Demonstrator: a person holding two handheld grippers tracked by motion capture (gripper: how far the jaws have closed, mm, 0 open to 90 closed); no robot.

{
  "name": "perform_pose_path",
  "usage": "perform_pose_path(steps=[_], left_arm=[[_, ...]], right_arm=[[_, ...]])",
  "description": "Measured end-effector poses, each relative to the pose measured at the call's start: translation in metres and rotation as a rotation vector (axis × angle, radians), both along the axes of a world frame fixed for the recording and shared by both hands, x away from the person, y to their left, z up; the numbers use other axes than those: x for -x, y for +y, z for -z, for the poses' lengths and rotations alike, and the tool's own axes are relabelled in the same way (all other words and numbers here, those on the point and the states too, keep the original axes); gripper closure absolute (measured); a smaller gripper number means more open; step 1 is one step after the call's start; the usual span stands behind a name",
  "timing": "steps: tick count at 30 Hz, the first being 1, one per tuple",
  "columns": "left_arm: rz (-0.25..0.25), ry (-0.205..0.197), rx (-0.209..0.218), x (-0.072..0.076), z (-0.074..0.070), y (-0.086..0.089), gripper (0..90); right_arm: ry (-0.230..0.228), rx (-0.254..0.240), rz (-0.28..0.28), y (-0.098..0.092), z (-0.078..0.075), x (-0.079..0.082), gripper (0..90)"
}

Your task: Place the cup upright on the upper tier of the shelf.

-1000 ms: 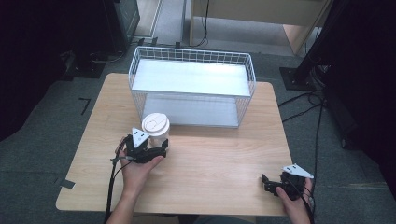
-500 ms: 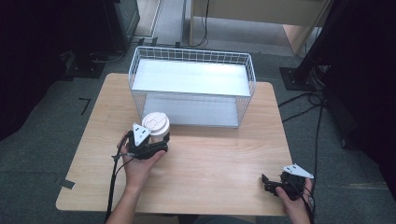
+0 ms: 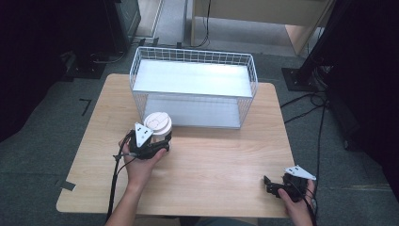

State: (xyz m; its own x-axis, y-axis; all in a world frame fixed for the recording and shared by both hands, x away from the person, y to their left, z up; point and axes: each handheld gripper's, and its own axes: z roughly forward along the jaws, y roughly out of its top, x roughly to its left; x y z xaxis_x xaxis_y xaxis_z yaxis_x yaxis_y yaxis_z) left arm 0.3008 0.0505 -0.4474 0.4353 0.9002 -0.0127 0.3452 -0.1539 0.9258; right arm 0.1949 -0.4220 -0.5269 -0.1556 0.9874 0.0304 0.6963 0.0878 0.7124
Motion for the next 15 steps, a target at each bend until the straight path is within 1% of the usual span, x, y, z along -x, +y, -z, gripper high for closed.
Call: perform_pose_path(steps=[2,4,7,8,9,10,15], left_arm=[[0.002,-0.006,0.008,0.0,-0.004,0.0,16.1],[0.005,-0.013,0.028,0.001,-0.007,0.0,16.2],[0.002,-0.03,0.04,0.004,-0.011,-0.002,16.1],[0.002,-0.03,0.04,0.004,-0.011,-0.002,16.2],[-0.005,-0.048,0.041,0.005,-0.014,-0.003,16.2],[-0.005,-0.056,0.047,0.005,-0.016,-0.003,16.2],[-0.012,-0.084,0.084,0.003,-0.026,-0.002,16.2]], right_arm=[[0.0,-0.001,0.0,0.0,0.0,0.0,0.0],[0.0,0.002,-0.008,0.0,0.0,0.0,0.0],[0.001,0.002,-0.012,0.0,0.0,0.001,0.0],[0.001,0.002,-0.012,0.0,0.0,0.001,0.0],[0.001,0.002,-0.012,0.0,0.0,0.001,0.0],[0.001,0.002,-0.012,0.0,0.0,0.001,0.0],[0.001,0.002,-0.012,0.0,0.0,0.001,0.0]])
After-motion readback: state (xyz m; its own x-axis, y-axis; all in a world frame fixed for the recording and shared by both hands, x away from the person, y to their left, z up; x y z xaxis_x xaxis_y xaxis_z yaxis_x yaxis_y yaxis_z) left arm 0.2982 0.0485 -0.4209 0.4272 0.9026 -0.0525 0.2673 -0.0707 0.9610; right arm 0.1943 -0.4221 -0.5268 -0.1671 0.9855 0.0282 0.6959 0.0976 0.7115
